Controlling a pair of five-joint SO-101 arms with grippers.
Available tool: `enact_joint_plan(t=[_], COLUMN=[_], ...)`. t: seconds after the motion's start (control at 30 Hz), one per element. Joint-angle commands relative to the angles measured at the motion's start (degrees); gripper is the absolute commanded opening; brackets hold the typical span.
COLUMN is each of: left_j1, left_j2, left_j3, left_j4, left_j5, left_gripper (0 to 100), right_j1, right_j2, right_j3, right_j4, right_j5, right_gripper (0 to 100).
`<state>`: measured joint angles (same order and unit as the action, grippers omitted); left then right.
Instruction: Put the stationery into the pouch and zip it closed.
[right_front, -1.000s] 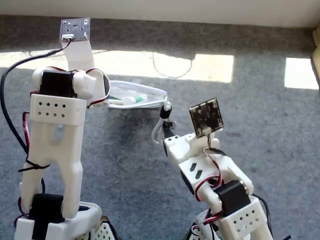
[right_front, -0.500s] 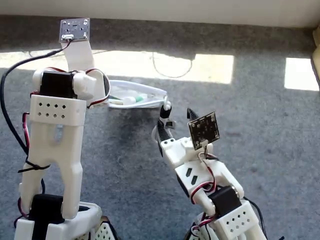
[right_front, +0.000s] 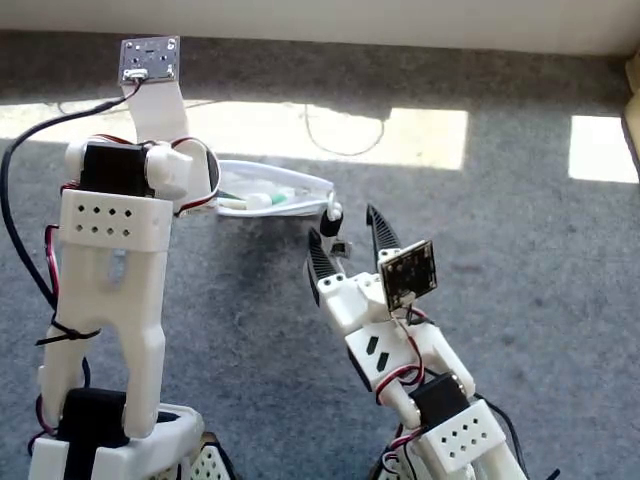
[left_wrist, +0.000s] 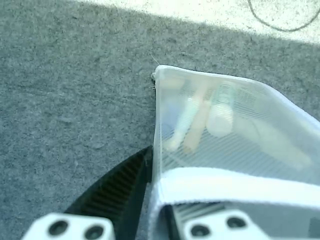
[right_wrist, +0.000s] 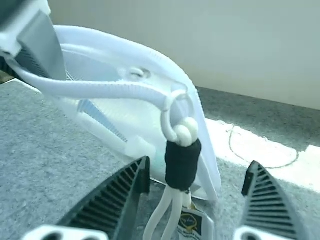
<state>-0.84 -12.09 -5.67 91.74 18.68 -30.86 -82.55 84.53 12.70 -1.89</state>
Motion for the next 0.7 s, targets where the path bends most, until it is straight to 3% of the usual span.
enact_joint_plan(t=[0.0,0.17,0.37,0.67], left_j1=[-0.5,-0.5,-0.5,-0.5], left_j2=[0.3,0.5,0.5,0.5], left_j3=[0.2,0.2,0.2,0.2], left_j4=[-1.1,-1.1,-1.1,-1.1], left_j5=[-0.4,-0.4,-0.4,-0.4], left_gripper=[1,1,1,1], right_j1=[-0.5,-0.4,-0.4,-0.5], right_j2=[-1.3,-1.0,-0.9,-0.8], right_j3=[0.3,2.2,4.5,4.6], right_j4=[-4.8,-8.4,-15.2,-15.6], right_j5=[0.7,0.7,0.8,0.8], right_gripper=[28.5,28.4,20.1,19.5])
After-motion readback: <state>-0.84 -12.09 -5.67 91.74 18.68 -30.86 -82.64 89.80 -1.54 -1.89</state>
